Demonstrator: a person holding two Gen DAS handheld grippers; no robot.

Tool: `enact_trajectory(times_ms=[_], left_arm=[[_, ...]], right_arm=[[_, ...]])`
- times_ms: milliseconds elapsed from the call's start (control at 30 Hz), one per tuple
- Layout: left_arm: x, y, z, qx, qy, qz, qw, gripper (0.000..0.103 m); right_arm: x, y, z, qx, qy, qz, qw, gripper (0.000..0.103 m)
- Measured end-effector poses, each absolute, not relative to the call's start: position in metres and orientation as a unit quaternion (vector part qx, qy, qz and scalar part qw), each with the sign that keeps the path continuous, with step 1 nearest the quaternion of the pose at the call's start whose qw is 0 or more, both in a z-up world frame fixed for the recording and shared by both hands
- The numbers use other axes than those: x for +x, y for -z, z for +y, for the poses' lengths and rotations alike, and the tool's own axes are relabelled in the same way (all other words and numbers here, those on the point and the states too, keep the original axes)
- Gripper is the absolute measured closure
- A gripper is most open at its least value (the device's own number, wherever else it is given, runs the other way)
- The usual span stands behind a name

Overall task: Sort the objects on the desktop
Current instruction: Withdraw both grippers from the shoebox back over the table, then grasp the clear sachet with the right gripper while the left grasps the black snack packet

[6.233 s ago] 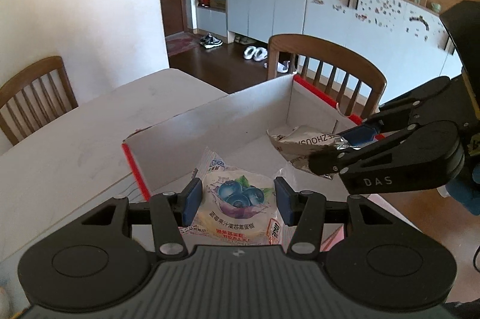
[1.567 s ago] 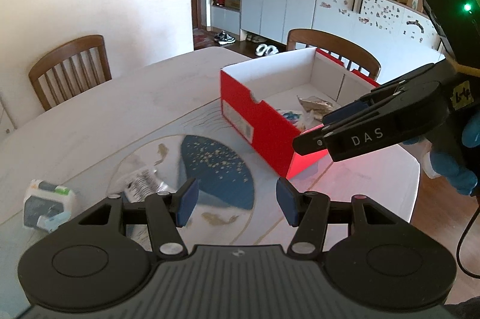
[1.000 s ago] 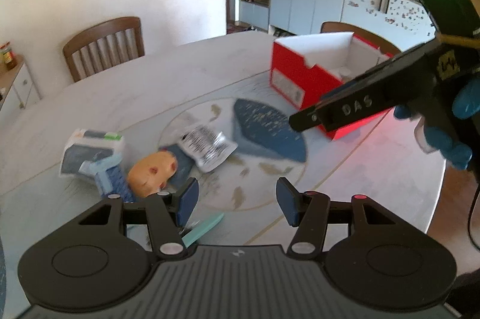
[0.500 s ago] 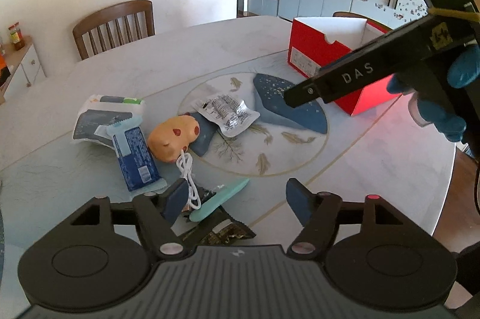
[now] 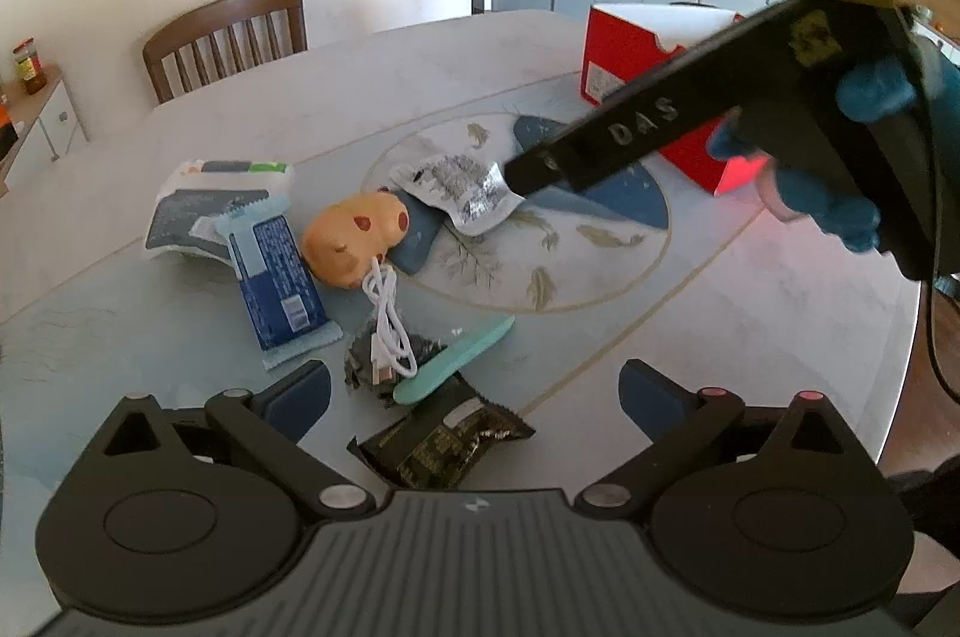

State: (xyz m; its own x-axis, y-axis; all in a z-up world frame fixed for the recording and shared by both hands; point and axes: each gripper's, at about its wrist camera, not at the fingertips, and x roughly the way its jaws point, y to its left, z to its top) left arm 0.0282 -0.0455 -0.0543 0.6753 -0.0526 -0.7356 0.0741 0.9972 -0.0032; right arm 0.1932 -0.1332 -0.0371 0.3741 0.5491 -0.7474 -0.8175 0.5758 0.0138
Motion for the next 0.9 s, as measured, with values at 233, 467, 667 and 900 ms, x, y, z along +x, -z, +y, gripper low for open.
enact_trajectory(times_ms=[233, 467, 667, 900], left_arm=[[0.031, 0.072, -0.038, 0.019, 0.030, 0.406, 0.913, 0.000], [0.036, 0.089, -0.035, 0.023, 0.036, 0.416, 0.909, 0.000], [0.039, 0.099, -0.031, 0.019, 0.040, 0.415, 0.909, 0.000], [0.041, 0.109, -0.027, 0.016, 0.045, 0.417, 0.908, 0.000]], right_arm=[[0.197, 0.050, -0.116, -0.203, -0.427, 0.356, 0.806, 0.007], [0.208, 0.066, -0.099, -0.210, -0.422, 0.355, 0.807, 0.007], [0.218, 0.082, -0.081, -0.221, -0.417, 0.360, 0.805, 0.007], [0.227, 0.097, -0.073, -0.233, -0.414, 0.373, 0.797, 0.007]])
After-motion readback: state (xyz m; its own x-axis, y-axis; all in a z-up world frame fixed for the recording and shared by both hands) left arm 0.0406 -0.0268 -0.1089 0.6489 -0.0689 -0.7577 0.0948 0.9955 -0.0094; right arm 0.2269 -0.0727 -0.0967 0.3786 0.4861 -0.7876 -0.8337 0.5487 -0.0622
